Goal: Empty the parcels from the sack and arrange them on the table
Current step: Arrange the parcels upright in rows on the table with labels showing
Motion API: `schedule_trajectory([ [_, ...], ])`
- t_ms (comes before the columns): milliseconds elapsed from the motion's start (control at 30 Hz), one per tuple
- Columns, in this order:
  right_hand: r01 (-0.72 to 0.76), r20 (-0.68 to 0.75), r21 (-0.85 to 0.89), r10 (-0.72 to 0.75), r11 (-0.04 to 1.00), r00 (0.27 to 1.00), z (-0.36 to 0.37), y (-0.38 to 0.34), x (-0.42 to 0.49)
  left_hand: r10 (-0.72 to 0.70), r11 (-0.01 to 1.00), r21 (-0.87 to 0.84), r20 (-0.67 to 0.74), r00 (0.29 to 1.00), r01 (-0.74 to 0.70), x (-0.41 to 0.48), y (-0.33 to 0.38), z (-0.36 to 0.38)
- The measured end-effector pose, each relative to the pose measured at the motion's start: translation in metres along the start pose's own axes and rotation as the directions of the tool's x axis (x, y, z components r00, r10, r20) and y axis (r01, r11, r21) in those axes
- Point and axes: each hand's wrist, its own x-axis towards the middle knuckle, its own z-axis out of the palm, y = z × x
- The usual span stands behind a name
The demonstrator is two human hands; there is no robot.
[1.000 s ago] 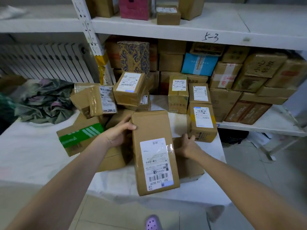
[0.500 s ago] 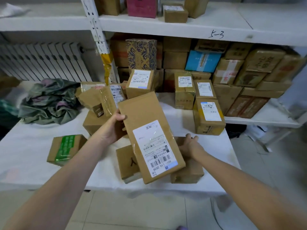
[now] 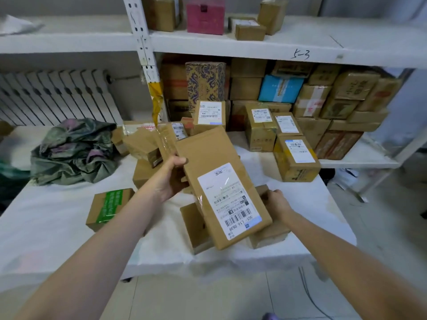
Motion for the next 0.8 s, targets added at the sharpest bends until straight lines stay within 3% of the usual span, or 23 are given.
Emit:
schedule_trajectory([
  [200,0.082,-0.228,0.377,0.007,0.923,0.974,-0.024,-0.014,-0.014,-0.047,0.999,-0.009,-0.054,0.997,0.047,0.001,0.007,0.007],
  [267,0.058,-0.135,0.650,0.039,0.758,0.990,-0.034,-0.023,-0.017,-0.043,0.998,-0.054,-0.113,0.993,0.037,0.003,0.010,0.011],
  [367,-0.123,0.090,0.926,0.107,0.358,0.990,-0.041,-0.031,-0.017,-0.022,0.980,-0.196,-0.219,0.975,-0.021,0.009,0.013,0.017],
  [433,-0.179,0.161,0.971,0.119,0.160,0.980,-0.045,-0.025,-0.016,-0.051,0.950,-0.311,-0.236,0.971,-0.026,0.015,0.015,0.029],
  [467,-0.203,0.193,0.973,0.094,0.111,0.977,-0.045,-0.025,-0.018,-0.067,0.932,-0.363,-0.242,0.968,-0.026,0.014,0.016,0.034],
  [567,-0.212,0.227,0.959,-0.063,0.188,0.972,-0.049,-0.020,-0.018,-0.110,0.900,-0.435,-0.277,0.955,-0.023,0.019,0.009,0.068],
  [633,-0.176,0.205,0.971,-0.188,0.160,0.960,-0.058,-0.021,-0.009,-0.109,0.884,-0.467,-0.279,0.954,-0.035,0.024,0.003,0.093],
  [700,-0.136,0.132,0.991,-0.184,-0.009,0.974,-0.075,-0.024,0.008,-0.092,0.855,-0.514,-0.278,0.956,-0.068,0.031,-0.001,0.115],
  [800,-0.066,0.050,0.943,-0.056,-0.326,0.997,-0.097,-0.024,0.042,-0.065,0.826,-0.545,-0.345,0.936,-0.144,0.046,-0.007,0.149],
])
